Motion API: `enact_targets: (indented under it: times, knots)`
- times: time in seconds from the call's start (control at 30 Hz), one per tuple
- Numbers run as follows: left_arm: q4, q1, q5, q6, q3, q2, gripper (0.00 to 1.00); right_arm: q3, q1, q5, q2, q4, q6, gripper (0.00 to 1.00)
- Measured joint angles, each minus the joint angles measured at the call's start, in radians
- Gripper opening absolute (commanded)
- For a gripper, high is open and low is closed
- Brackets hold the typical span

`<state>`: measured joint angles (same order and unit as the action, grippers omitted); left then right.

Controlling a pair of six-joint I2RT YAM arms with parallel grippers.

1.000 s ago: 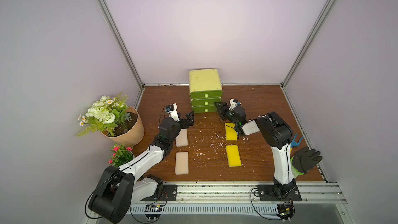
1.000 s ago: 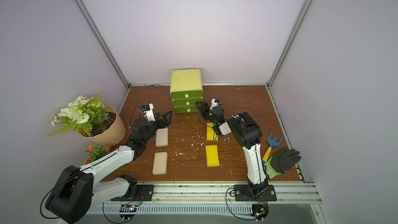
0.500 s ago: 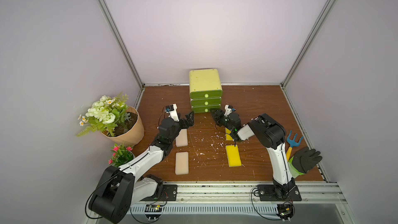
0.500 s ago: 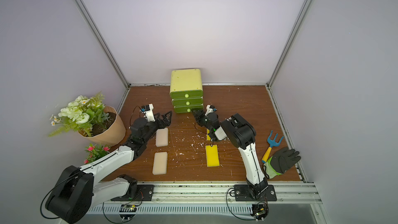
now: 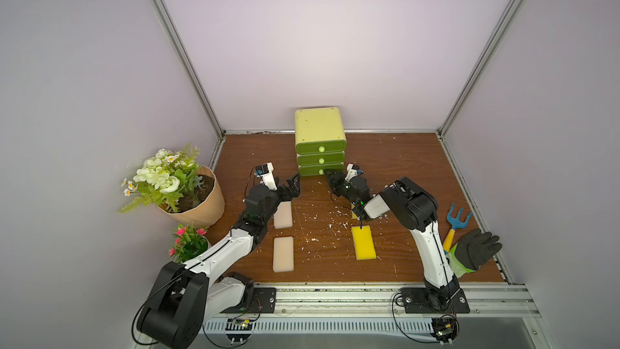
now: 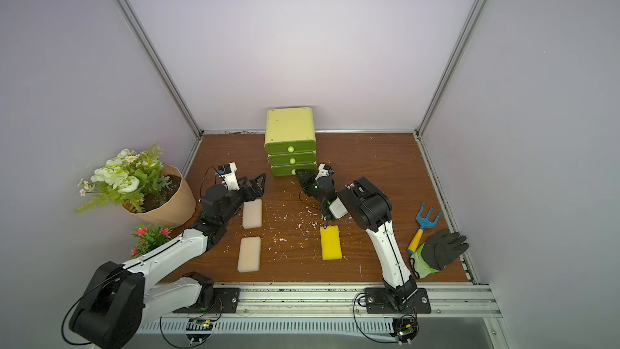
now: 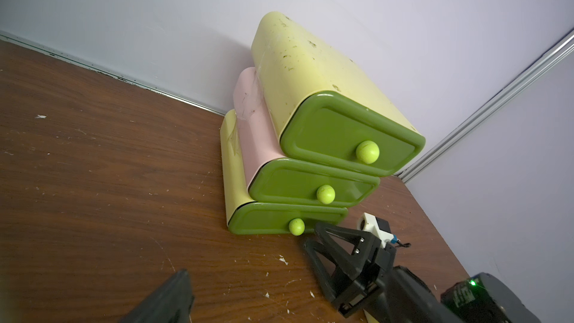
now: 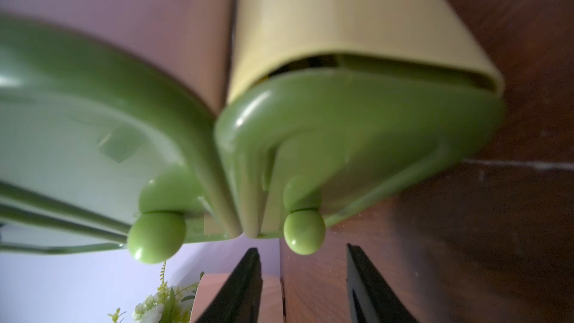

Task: Take the sponge out of the drawer
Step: Close the drawer in the storage box, then open the drawer in the storage box.

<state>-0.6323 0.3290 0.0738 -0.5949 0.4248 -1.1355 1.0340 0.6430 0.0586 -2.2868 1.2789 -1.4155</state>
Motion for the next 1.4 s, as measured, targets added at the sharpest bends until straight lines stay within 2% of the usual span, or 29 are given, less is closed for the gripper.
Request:
enact_targets:
  times: [0.93, 1.17, 1.4]
  knots:
    - [-0.002, -0.016, 0.02, -0.005, -0.013, 0.014, 1.0, 0.09, 0.037, -0.089, -0.075, 0.023, -0.052, 0.35]
    - [-0.008, -0.016, 0.021, -0.005, -0.013, 0.014, 1.0, 0.097, 0.037, -0.092, -0.091, 0.047, -0.08, 0.25]
    - [-0.016, -0.017, 0.027, -0.008, -0.013, 0.014, 1.0, 0.094, 0.039, -0.105, -0.091, 0.051, -0.085, 0.2]
